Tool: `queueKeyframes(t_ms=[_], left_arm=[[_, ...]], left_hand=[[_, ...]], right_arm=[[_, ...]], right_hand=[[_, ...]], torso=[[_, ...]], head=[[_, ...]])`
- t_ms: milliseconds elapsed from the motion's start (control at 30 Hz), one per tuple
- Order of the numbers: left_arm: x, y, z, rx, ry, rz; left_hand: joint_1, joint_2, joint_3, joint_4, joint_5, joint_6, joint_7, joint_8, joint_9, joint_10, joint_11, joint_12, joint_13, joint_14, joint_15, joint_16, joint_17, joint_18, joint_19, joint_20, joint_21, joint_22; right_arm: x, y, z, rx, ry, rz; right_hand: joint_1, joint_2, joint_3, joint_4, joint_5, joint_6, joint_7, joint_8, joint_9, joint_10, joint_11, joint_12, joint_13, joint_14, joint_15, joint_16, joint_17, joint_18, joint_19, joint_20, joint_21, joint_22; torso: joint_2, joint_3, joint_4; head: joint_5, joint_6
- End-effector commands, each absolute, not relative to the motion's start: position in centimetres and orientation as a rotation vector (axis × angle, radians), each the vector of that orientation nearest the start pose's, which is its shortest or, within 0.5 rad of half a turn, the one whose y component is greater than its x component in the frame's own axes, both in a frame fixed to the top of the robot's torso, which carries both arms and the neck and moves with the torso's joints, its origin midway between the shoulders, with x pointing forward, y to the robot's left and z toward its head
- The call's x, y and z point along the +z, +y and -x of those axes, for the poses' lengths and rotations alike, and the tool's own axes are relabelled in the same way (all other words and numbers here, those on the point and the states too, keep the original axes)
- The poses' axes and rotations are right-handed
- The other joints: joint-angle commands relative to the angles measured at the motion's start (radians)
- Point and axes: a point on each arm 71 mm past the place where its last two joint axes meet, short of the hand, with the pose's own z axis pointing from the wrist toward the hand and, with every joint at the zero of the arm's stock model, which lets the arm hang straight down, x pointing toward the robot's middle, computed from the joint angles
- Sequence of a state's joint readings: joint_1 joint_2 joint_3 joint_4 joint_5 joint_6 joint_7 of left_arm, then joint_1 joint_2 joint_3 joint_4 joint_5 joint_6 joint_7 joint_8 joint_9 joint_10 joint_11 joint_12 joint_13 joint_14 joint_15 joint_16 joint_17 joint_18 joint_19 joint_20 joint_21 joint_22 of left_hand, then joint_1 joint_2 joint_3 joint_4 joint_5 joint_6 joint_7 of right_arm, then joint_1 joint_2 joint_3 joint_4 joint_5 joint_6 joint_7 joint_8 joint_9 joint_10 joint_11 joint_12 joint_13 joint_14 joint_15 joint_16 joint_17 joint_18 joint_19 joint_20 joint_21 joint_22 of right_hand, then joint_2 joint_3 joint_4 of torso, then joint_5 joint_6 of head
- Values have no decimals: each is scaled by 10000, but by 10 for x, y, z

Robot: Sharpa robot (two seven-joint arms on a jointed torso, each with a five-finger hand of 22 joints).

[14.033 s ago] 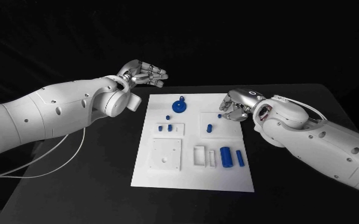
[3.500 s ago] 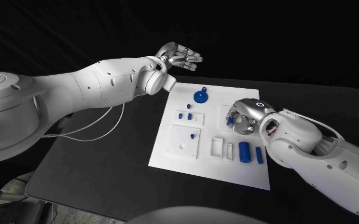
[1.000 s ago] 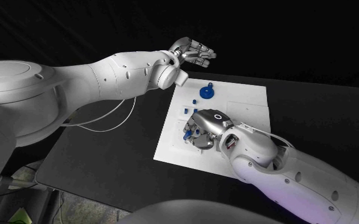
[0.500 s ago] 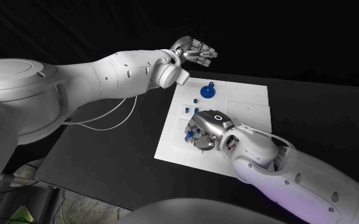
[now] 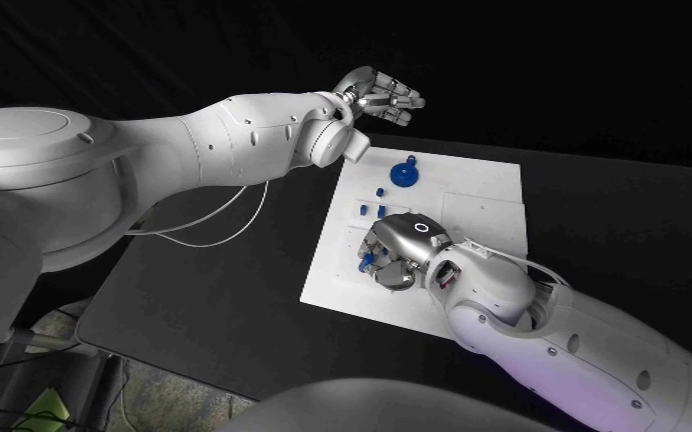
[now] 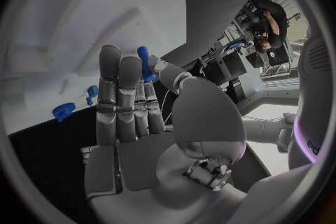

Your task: Assemble the parts on the task board

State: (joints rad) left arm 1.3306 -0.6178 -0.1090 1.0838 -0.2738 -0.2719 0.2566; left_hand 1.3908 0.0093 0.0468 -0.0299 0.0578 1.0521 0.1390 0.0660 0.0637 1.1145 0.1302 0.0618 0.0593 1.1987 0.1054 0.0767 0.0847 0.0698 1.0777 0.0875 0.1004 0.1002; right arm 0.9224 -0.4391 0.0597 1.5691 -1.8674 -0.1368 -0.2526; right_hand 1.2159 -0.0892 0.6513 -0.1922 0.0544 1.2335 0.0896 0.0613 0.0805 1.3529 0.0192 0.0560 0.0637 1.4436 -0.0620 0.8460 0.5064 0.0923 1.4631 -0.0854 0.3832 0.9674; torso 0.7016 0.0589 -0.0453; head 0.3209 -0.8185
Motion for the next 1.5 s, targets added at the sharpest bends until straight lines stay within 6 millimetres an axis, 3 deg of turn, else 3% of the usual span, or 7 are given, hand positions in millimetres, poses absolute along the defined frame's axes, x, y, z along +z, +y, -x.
queueKeyframes(t_ms=[33, 1500], left_arm=[[-156, 220, -577, -12276, 14974, 8134], [-156, 221, -577, -12240, 15033, 8157]], left_hand=[[-34, 82, 8, -42, 0, -56, -14, -34, -8, -44, -11, -11, -2, -13, 5, -36, -2, -117, 0, 33, 49, -11], [-43, 89, 0, -49, -2, -67, -8, -33, -7, -67, -5, -9, -1, -36, 15, -41, -5, -115, -19, 42, 80, -80]], right_arm=[[-252, 9, -387, 8295, 17172, 5842], [-249, 9, -383, 8045, 16857, 6000]], right_hand=[[29, 125, 22, -56, 25, 183, -120, 35, 62, 71, -1, 38, 7, 10, -79, -39, 10, 156, 283, -74, -34, 26], [23, 100, 76, -86, 5, 219, -126, 38, 64, 100, -9, 41, 8, 13, -83, -24, 18, 161, 300, -80, -60, 114]], torso=[[-1, -2, -11], [-3, -5, -9]], head=[[16, -14], [57, -84]])
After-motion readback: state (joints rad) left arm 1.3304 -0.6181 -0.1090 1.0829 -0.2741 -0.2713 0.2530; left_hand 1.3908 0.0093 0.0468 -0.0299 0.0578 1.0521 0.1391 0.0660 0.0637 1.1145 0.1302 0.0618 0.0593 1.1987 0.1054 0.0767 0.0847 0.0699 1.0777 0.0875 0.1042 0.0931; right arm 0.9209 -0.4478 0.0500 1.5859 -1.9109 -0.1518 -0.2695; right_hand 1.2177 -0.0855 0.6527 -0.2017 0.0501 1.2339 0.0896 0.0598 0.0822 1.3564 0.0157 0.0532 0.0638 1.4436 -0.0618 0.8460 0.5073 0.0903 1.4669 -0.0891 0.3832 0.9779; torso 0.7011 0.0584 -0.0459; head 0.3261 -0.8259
